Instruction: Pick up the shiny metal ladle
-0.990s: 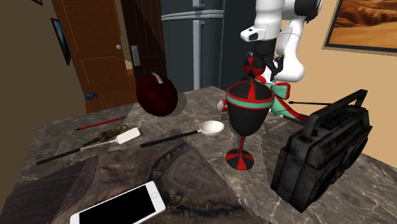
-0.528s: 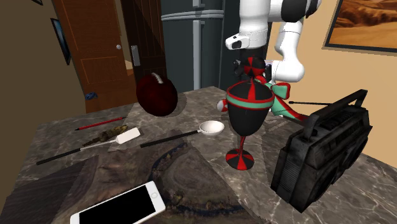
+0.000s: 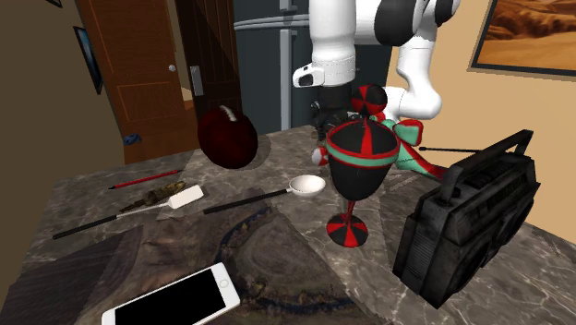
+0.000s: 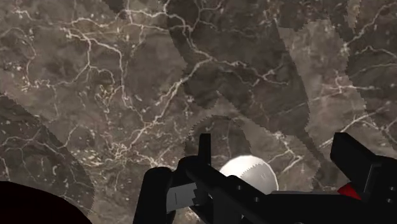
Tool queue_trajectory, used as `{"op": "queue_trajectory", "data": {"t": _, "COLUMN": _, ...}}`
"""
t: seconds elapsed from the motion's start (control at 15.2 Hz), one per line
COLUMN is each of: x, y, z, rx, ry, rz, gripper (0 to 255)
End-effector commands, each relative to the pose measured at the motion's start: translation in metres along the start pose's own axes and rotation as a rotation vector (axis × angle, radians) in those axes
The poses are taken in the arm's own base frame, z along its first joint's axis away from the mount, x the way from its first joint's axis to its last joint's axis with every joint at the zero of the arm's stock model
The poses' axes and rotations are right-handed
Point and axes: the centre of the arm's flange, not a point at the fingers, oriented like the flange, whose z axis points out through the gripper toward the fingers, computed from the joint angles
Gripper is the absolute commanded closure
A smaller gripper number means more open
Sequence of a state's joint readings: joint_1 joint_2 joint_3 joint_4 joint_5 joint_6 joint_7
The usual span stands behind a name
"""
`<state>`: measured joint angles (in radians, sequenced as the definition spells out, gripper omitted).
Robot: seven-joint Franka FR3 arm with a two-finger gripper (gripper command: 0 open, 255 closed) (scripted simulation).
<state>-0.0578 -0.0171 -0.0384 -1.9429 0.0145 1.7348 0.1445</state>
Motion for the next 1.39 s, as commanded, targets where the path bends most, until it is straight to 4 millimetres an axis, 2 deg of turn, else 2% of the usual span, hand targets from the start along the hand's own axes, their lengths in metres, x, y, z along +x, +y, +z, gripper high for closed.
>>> {"op": "queue_trajectory", "data": {"t": 0.0, "x": 0.028, "y": -0.001, "z": 0.004, "rx": 0.006, "ry": 0.002, "rz": 0.023, "gripper": 0}}
{"op": "queue_trajectory", "data": {"t": 0.66, "x": 0.157, "y": 0.02, "z": 0.01, "rx": 0.039, "ry": 0.014, "rz": 0.141, "gripper": 0}}
{"op": "queue_trajectory", "data": {"t": 0.73, "x": 0.165, "y": 0.022, "z": 0.011, "rx": 0.041, "ry": 0.015, "rz": 0.148, "gripper": 0}}
{"op": "queue_trajectory", "data": {"t": 1.19, "x": 0.172, "y": 0.022, "z": 0.047, "rx": 0.041, "ry": 0.015, "rz": 0.148, "gripper": 0}}
{"op": "queue_trajectory", "data": {"t": 1.32, "x": 0.172, "y": 0.021, "z": 0.05, "rx": 0.041, "ry": 0.015, "rz": 0.148, "gripper": 0}}
